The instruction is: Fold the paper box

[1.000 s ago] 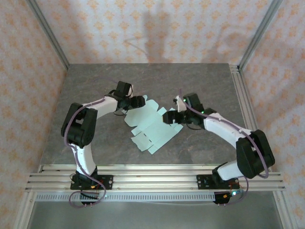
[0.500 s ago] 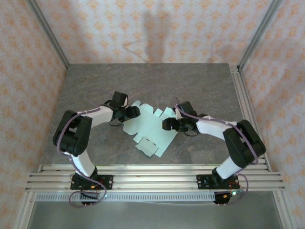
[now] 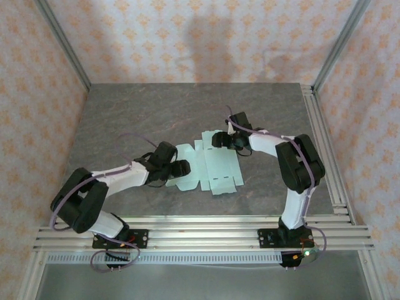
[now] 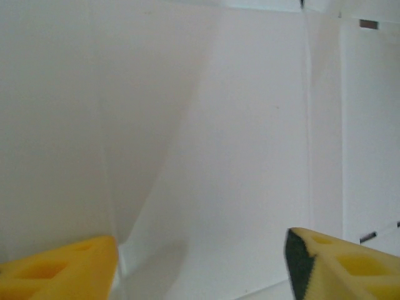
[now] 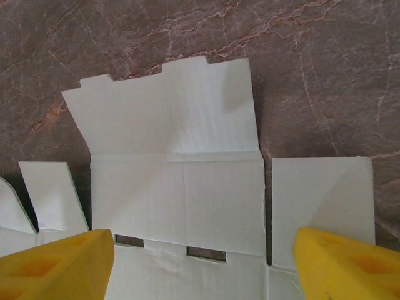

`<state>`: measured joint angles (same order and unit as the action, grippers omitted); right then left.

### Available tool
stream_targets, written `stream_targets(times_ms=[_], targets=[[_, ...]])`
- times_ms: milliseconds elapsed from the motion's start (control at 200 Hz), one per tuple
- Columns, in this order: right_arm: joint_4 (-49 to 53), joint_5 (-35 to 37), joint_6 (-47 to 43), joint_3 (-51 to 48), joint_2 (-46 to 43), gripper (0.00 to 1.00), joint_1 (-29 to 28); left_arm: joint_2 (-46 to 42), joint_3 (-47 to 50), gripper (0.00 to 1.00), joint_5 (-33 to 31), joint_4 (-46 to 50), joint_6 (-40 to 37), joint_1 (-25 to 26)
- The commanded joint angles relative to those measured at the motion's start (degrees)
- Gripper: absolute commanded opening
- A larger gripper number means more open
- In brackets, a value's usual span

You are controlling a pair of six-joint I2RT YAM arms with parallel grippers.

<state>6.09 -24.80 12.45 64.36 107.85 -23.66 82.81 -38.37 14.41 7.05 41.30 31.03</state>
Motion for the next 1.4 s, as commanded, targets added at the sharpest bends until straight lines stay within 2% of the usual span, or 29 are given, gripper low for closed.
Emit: stream_targets(times_ms=[0, 90, 200, 340, 476, 531, 756, 846, 1071, 1251, 1396], targets=[[-2.6, 2.0, 2.2, -1.6, -4.3, 0.75, 0.3, -2.9, -1.7, 0.87, -6.5, 2.3, 1.2, 0.0], [-4.1, 4.6, 4.2, -5.1, -9.5, 0.76, 0.6, -1.8, -6.2, 1.0, -4.7, 3.8, -1.4, -0.1], [-4.8, 9.1, 5.5, -10.8, -16.1, 0.77, 0.9, 3.3, -12.5, 0.99, 1.4, 5.2, -3.2, 0.1], [-4.6, 13.8, 7.9, -17.6, -23.9, 0.81, 1.4, 9.8, -17.3, 0.72, 5.7, 3.3, -2.6, 0.9], [-6.0, 13.6, 9.8, -24.1, -29.3, 0.82, 1.9, 15.5, -21.0, 0.36, 7.1, 3.8, -3.0, 1.4], [-6.3, 12.8, 10.6, -26.0, -30.4, 0.82, 2.1, 17.7, -22.0, 0.29, 7.2, 3.8, -3.0, 1.5], [-8.1, 4.7, 11.2, -29.0, -28.6, 0.81, 2.8, 22.3, -21.4, 0.28, 6.5, 2.8, -2.5, 1.6], [-11.5, 0.2, 12.3, -29.9, -26.1, 0.76, 3.9, 22.9, -20.4, 0.28, 5.7, 2.8, -2.5, 1.6], [-21.5, -11.0, 16.1, -31.5, -20.0, 0.54, 8.3, 23.1, -17.9, 0.28, 4.7, 2.1, -2.2, 1.6], [-26.4, -17.5, 16.2, -31.9, -15.8, 0.5, 9.4, 23.3, -17.3, 0.28, 4.7, 1.7, -1.9, 1.6], [-31.4, -20.3, 18.1, -33.4, -14.7, 0.38, 10.7, 23.1, -17.3, 0.28, 5.2, 1.0, -1.2, 1.6]])
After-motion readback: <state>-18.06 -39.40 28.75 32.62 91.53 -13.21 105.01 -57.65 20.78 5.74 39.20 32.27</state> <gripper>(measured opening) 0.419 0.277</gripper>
